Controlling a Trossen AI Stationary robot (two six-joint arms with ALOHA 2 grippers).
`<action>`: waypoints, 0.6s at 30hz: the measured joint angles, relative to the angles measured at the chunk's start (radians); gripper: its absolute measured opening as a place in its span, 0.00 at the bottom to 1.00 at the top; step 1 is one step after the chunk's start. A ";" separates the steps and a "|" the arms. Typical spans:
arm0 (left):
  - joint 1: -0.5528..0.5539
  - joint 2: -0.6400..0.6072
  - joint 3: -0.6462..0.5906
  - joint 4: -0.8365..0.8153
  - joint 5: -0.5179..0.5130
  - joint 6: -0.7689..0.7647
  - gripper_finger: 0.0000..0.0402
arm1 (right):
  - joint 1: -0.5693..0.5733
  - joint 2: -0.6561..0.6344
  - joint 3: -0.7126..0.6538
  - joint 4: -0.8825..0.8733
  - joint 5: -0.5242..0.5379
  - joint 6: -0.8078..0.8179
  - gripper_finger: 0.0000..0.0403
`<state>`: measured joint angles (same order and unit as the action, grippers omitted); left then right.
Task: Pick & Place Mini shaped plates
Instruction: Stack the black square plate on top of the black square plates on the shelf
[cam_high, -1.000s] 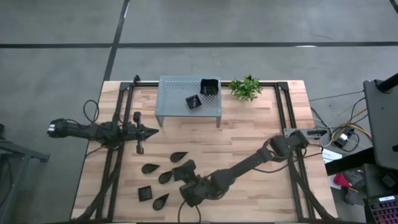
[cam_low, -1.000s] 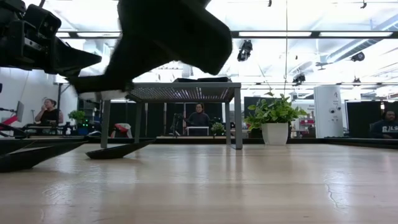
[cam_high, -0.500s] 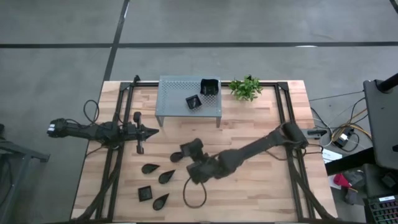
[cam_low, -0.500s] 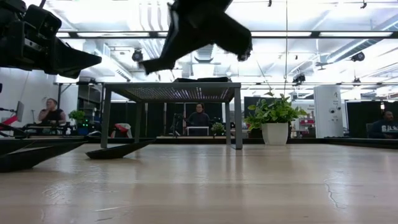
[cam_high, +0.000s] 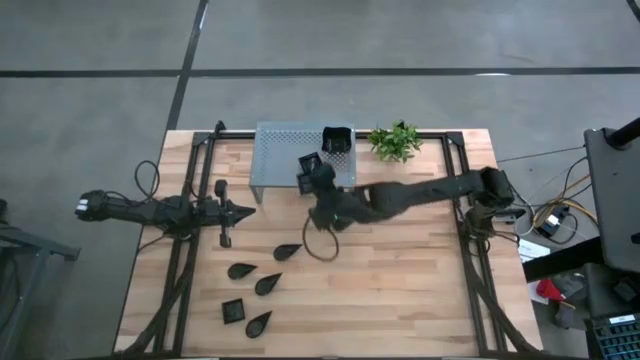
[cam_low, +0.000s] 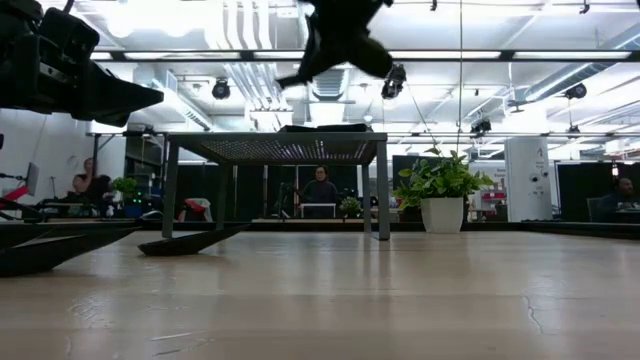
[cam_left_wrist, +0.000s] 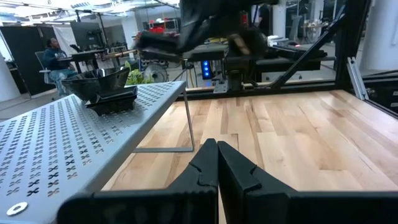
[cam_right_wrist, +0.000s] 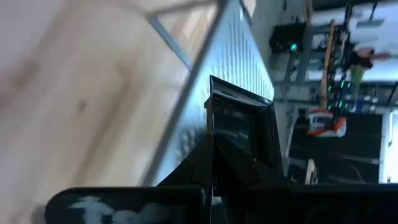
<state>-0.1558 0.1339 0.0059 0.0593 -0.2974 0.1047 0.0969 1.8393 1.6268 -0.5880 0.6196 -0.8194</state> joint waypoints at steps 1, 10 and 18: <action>0.000 0.000 0.000 0.000 0.000 0.000 0.00 | -0.021 0.000 0.003 -0.002 -0.011 -0.002 0.02; 0.000 0.000 0.000 0.000 0.000 0.000 0.00 | -0.159 0.008 0.002 0.000 -0.104 -0.083 0.02; 0.000 0.000 0.000 0.000 0.000 0.000 0.00 | -0.204 0.021 -0.001 0.035 -0.128 -0.163 0.02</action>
<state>-0.1560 0.1337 0.0059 0.0593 -0.2970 0.1046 -0.1066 1.8603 1.6257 -0.5533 0.4916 -0.9822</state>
